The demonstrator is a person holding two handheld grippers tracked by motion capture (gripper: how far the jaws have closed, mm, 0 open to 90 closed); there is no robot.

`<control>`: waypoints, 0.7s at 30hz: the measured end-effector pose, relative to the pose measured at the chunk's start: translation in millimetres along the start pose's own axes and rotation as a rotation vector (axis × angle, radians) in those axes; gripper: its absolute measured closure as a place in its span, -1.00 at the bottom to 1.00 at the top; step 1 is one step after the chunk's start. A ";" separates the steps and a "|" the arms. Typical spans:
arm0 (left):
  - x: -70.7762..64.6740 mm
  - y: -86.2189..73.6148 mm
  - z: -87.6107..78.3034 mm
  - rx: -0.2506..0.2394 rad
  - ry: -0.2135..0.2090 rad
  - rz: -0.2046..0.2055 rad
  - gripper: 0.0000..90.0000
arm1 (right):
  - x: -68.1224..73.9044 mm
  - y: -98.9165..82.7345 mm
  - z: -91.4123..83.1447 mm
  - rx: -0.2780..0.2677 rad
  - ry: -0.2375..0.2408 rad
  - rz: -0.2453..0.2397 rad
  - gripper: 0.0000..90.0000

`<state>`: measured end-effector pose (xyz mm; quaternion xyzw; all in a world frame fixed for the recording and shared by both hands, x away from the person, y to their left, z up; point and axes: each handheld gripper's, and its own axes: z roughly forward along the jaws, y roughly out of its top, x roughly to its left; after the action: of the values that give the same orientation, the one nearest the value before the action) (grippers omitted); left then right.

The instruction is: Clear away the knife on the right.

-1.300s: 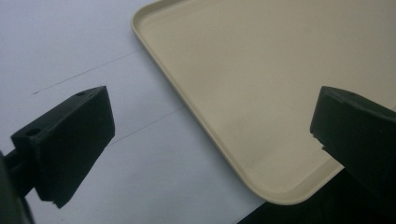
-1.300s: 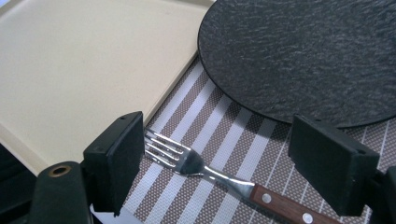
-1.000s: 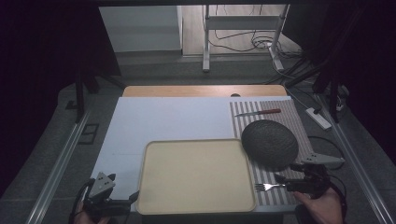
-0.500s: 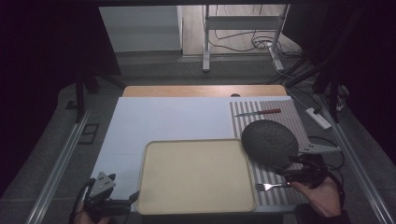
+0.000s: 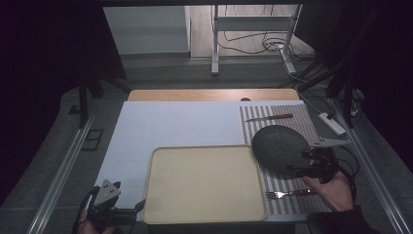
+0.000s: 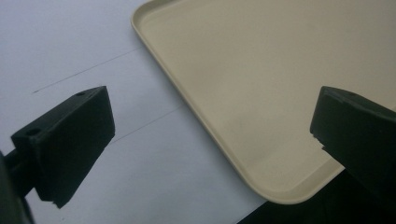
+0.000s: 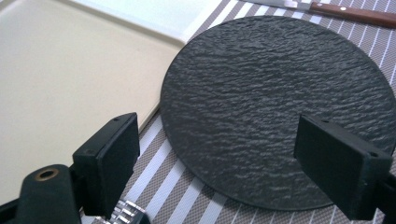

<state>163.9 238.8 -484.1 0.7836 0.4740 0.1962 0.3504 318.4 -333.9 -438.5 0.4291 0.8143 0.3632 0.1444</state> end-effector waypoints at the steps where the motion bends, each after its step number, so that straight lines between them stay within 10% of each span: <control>1: 0.0 0.0 0.0 0.000 0.000 0.000 -1.00 | -1.4 2.8 2.3 0.003 -0.005 -0.005 -0.69; 21: 0.1 0.1 0.2 0.002 -0.002 0.001 -1.00 | -25.0 30.2 29.6 0.034 -0.014 0.006 -0.72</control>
<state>164.1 238.8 -484.2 0.7843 0.4736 0.1951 0.3500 367.3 -329.0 -439.4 0.4363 0.8181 0.3467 0.1419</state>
